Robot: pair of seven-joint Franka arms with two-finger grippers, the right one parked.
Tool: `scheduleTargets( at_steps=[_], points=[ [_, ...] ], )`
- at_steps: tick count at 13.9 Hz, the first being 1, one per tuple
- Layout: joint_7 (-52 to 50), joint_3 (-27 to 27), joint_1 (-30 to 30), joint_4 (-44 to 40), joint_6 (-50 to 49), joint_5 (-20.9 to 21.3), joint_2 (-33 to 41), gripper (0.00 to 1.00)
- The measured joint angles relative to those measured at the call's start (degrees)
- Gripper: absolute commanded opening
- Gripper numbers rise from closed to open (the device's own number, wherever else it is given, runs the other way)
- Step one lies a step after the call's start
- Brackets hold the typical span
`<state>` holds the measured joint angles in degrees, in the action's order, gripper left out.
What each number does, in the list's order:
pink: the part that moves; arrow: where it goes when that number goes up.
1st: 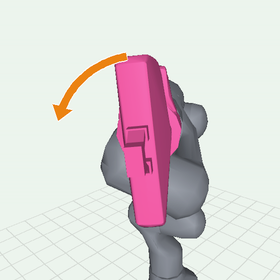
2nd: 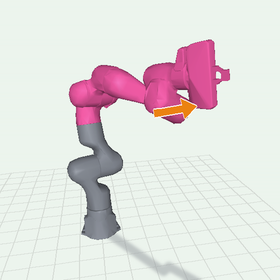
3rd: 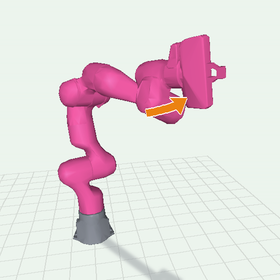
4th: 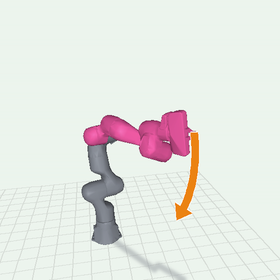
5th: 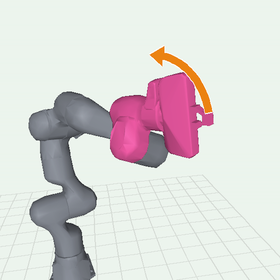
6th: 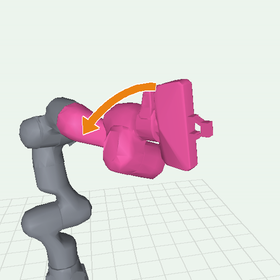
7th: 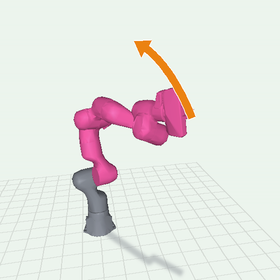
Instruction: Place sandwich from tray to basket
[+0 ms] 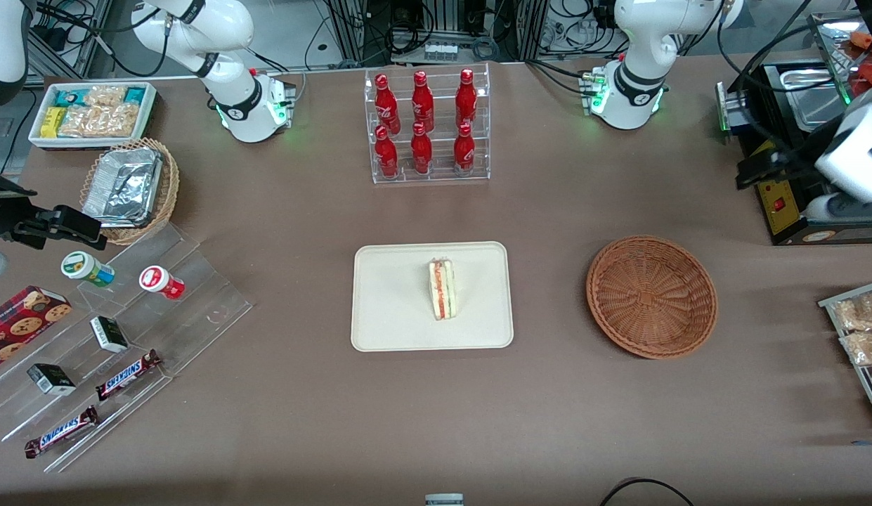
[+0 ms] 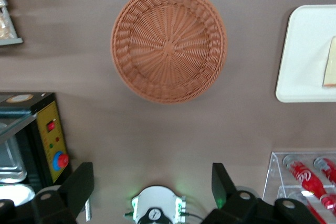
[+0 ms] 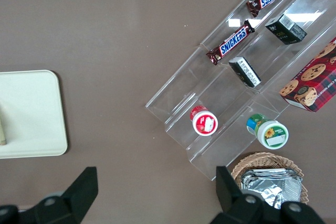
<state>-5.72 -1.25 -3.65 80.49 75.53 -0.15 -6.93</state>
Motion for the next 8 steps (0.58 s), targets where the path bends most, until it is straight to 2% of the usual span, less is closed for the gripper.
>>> scheduleTargets(
  at_steps=[2, 8],
  points=[
    [-4.62, -0.31, -2.72, -0.02, 2.72, -0.1, -2.34, 0.99],
    [-25.46, -0.99, -16.59, -0.02, 12.63, -0.19, -9.65, 0.99]
  ],
)
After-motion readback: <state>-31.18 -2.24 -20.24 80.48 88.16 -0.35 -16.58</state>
